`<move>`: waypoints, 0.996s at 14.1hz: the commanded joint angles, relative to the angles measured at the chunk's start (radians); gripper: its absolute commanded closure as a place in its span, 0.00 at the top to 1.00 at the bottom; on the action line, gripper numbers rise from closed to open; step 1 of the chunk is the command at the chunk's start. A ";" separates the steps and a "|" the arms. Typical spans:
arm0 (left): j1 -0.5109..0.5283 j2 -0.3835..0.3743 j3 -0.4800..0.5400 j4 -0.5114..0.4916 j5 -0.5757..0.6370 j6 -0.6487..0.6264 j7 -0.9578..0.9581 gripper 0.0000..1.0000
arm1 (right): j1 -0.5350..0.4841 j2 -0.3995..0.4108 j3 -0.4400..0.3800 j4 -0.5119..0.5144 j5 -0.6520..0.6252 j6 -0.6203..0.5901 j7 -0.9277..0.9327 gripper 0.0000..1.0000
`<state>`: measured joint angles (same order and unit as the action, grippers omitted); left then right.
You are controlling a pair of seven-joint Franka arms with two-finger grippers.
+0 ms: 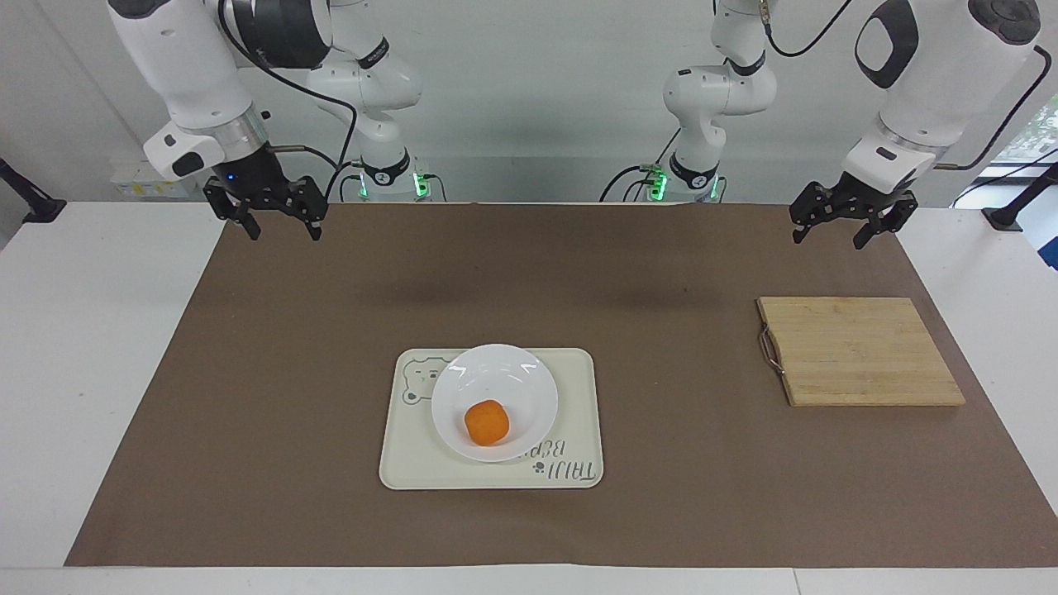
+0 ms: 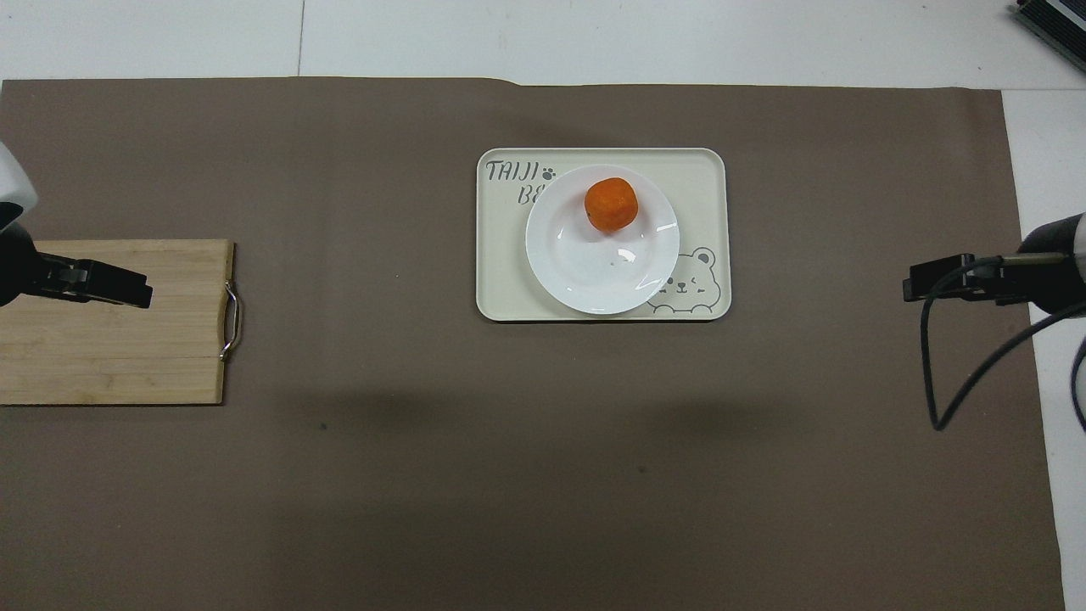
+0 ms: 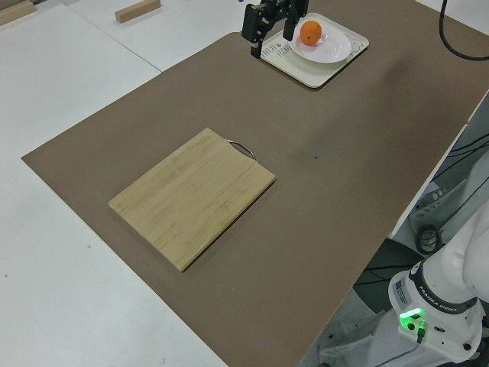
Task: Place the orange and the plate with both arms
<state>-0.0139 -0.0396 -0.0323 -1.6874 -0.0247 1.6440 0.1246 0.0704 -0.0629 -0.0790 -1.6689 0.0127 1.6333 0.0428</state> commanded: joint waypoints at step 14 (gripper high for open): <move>0.009 0.010 -0.006 0.023 0.011 -0.018 0.010 1.00 | -0.021 -0.064 -0.005 0.021 -0.054 -0.087 -0.121 1.00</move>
<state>-0.0139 -0.0396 -0.0323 -1.6874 -0.0247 1.6440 0.1246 0.0546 -0.0968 -0.0889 -1.6056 -0.0214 1.5201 -0.0552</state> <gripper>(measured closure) 0.000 0.000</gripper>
